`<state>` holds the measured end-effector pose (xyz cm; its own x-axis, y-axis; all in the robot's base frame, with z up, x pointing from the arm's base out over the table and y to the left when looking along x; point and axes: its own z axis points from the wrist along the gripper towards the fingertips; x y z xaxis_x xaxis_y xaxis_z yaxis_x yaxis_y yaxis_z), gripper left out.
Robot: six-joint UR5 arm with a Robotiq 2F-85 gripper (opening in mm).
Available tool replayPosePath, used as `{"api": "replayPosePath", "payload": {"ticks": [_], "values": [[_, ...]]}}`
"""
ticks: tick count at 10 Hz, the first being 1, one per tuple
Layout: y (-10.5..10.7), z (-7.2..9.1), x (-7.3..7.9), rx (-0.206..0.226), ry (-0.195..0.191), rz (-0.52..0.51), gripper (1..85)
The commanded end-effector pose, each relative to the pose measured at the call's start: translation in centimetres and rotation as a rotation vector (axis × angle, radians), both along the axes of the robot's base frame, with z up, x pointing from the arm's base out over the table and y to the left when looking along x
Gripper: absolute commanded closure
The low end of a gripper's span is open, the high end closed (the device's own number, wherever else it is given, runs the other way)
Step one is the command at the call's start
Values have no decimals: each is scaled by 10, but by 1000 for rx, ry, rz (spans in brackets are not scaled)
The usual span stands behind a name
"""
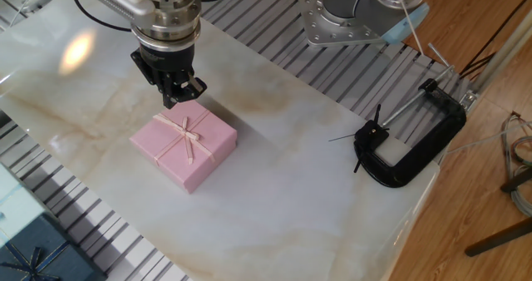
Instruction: Open a box
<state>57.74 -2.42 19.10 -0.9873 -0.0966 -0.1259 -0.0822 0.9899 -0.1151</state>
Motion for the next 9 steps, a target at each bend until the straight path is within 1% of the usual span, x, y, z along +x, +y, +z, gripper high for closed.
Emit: {"api": "replayPosePath", "payload": {"ticks": [1,6,9], "values": [[2,1,2,9,-9,-2,843],[2,1,1,9,-7,-4,843],[4,0,-1,12,0,-9,843]]}}
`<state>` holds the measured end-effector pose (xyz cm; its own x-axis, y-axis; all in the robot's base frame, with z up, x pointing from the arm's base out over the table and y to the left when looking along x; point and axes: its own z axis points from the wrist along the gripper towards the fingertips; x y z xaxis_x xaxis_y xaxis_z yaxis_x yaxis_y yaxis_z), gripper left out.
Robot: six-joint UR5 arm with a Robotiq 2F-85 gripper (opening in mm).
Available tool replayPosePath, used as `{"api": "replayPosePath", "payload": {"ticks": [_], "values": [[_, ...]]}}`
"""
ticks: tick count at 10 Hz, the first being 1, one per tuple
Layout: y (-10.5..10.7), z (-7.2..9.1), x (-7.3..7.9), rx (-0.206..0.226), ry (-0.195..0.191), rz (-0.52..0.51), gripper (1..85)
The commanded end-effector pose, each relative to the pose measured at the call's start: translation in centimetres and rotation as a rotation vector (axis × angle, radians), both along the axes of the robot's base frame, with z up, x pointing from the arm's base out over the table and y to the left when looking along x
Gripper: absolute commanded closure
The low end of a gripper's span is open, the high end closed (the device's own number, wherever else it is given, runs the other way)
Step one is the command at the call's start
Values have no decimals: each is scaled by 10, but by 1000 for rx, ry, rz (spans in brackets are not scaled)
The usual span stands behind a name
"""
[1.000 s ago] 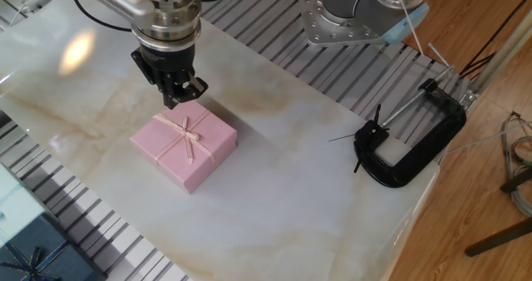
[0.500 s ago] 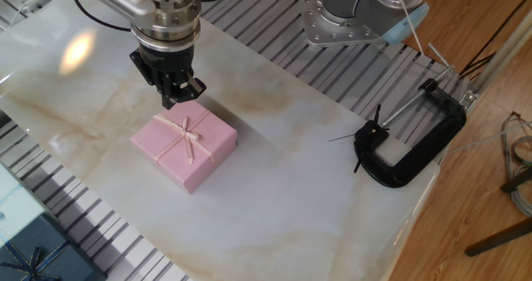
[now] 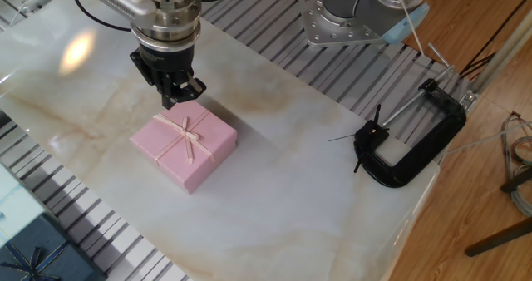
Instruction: Open a box
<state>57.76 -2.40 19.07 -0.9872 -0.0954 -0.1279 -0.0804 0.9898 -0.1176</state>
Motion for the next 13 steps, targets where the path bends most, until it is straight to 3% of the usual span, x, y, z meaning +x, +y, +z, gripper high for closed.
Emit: {"api": "replayPosePath", "payload": {"ticks": [1,13], "values": [[4,0,-1,14,4,-8,843],[8,1,-6,29,22,-9,843]]}}
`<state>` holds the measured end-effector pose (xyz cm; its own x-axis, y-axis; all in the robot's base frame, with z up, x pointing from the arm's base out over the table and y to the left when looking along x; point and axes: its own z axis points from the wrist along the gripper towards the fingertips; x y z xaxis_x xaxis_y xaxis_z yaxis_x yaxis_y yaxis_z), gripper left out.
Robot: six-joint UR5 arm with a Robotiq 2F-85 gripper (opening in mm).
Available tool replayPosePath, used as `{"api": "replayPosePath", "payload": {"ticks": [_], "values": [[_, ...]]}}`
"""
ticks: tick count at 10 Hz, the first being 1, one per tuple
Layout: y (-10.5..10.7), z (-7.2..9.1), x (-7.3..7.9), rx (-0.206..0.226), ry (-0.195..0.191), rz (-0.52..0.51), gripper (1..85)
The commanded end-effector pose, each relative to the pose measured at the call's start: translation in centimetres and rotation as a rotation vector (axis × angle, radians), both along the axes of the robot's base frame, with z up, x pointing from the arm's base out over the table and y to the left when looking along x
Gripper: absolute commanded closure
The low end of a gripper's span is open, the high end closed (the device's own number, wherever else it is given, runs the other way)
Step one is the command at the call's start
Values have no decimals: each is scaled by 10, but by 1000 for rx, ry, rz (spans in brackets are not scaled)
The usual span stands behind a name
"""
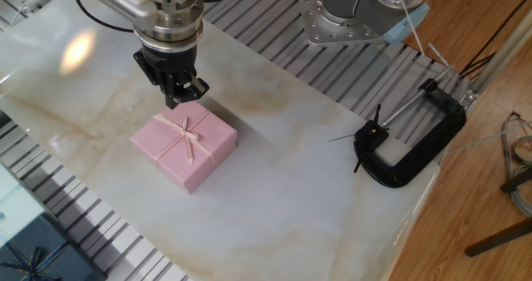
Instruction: Open a box
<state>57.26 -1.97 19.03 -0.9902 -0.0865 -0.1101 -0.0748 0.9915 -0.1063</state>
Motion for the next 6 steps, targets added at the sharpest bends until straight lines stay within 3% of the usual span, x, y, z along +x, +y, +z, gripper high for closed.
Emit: {"api": "replayPosePath", "payload": {"ticks": [1,2,3,4,5,6], "values": [[1,1,-3,7,11,13,843],[-3,1,-4,-11,18,20,843],[-16,3,-4,-64,22,45,843],[-18,3,-4,-71,19,48,843],[-1,2,3,-5,-10,35,843],[28,0,-3,114,9,-2,843]]}}
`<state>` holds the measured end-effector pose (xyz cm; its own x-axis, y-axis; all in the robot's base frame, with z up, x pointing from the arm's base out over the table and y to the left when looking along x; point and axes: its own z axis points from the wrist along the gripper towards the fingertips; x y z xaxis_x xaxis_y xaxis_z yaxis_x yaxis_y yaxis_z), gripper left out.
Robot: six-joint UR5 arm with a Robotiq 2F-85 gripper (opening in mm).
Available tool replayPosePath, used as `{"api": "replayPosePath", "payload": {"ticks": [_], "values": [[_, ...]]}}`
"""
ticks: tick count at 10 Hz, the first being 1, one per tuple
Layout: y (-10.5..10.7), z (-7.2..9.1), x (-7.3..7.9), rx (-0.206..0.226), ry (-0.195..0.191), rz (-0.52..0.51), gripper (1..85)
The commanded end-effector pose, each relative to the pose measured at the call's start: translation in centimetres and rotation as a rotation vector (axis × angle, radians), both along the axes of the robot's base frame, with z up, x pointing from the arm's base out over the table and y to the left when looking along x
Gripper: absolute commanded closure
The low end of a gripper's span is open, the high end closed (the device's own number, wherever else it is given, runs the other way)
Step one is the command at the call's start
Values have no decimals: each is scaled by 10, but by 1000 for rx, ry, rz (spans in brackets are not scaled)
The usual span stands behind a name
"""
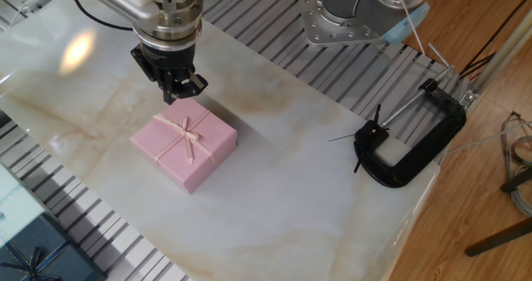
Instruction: Open a box
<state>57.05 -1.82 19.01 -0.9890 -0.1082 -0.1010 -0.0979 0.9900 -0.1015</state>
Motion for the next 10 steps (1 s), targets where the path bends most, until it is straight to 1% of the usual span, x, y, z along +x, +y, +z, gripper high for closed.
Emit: {"api": "replayPosePath", "payload": {"ticks": [1,2,3,4,5,6,7,8,9,10], "values": [[47,2,6,190,-24,-43,843],[49,3,10,192,-38,1,843],[46,1,8,182,-29,9,843],[35,-11,7,159,-16,6,843],[31,-17,5,153,3,-13,843],[29,-18,2,150,15,-22,837],[40,-18,2,189,16,-16,723],[50,-16,7,227,-3,15,623],[58,-15,8,253,-8,44,430],[55,-15,7,239,-5,55,393]]}}
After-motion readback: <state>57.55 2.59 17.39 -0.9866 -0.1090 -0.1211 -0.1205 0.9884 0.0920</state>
